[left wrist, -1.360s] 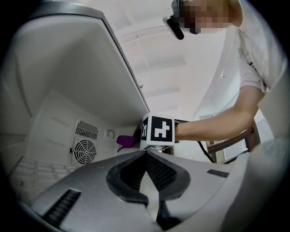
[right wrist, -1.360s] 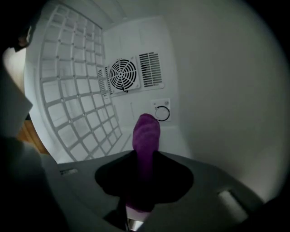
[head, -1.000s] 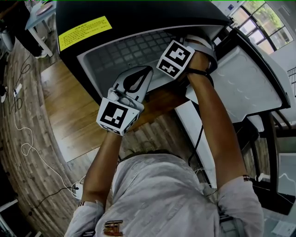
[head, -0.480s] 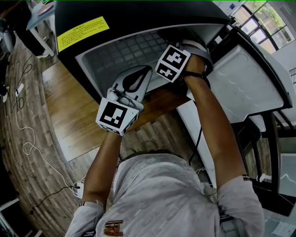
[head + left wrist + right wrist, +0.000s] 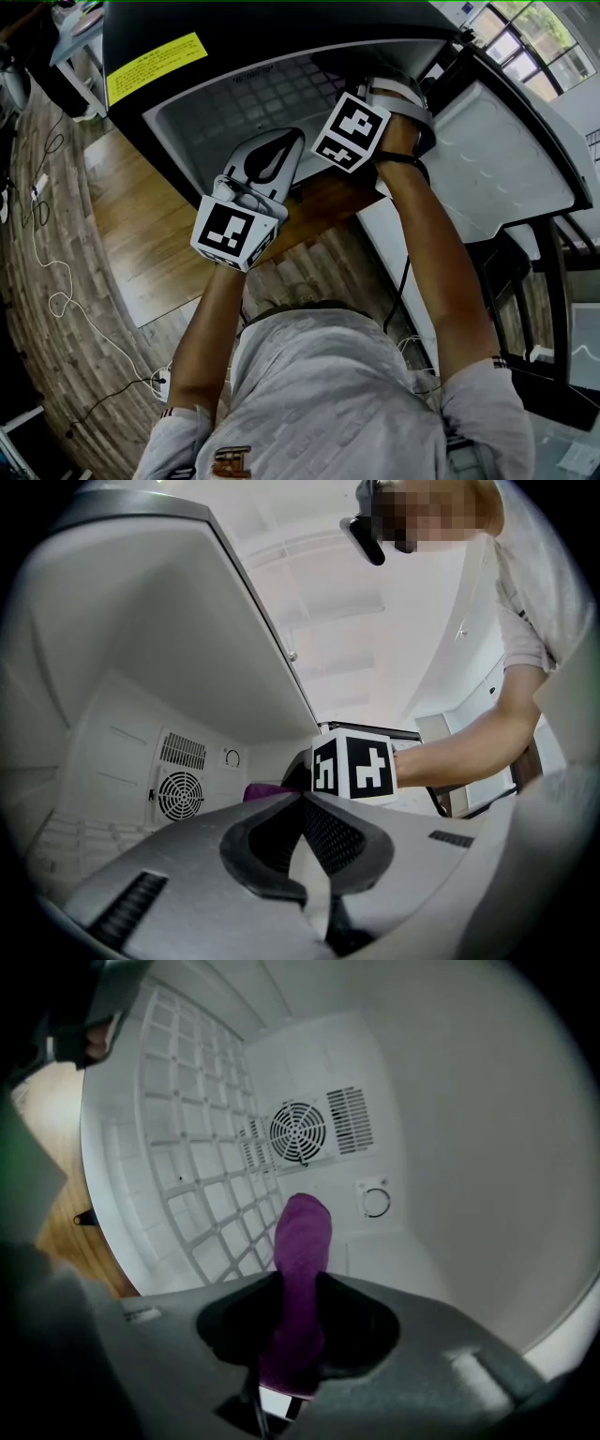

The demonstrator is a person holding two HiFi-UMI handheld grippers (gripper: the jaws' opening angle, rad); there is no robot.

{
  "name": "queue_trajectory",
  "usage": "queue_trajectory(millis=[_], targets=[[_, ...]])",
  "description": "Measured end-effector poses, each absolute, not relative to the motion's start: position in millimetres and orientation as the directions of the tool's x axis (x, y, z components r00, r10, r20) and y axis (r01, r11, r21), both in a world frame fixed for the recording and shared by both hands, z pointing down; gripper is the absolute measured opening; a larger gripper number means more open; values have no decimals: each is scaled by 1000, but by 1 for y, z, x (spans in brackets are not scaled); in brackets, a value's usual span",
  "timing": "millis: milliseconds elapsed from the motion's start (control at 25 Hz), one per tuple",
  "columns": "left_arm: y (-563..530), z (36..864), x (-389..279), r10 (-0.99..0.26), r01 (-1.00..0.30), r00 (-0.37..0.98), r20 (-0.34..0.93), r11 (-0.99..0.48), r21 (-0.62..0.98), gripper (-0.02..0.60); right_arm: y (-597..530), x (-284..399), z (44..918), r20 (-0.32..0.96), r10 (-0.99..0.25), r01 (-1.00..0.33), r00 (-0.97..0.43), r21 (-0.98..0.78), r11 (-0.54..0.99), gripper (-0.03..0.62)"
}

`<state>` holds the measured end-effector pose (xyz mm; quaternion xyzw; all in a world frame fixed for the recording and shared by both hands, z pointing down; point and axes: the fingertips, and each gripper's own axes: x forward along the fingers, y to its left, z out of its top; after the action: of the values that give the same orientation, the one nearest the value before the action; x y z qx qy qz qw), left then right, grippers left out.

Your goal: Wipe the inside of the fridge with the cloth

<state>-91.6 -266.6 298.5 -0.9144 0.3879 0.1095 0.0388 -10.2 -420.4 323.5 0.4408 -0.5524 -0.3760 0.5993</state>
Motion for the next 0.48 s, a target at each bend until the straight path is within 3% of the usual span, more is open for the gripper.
queue_trajectory(millis=[480], targets=[[-262,295,-79,-677,-696,695,-242,-718,11,0,-391,-10,253,192,-978,-125,86,976,181,110]])
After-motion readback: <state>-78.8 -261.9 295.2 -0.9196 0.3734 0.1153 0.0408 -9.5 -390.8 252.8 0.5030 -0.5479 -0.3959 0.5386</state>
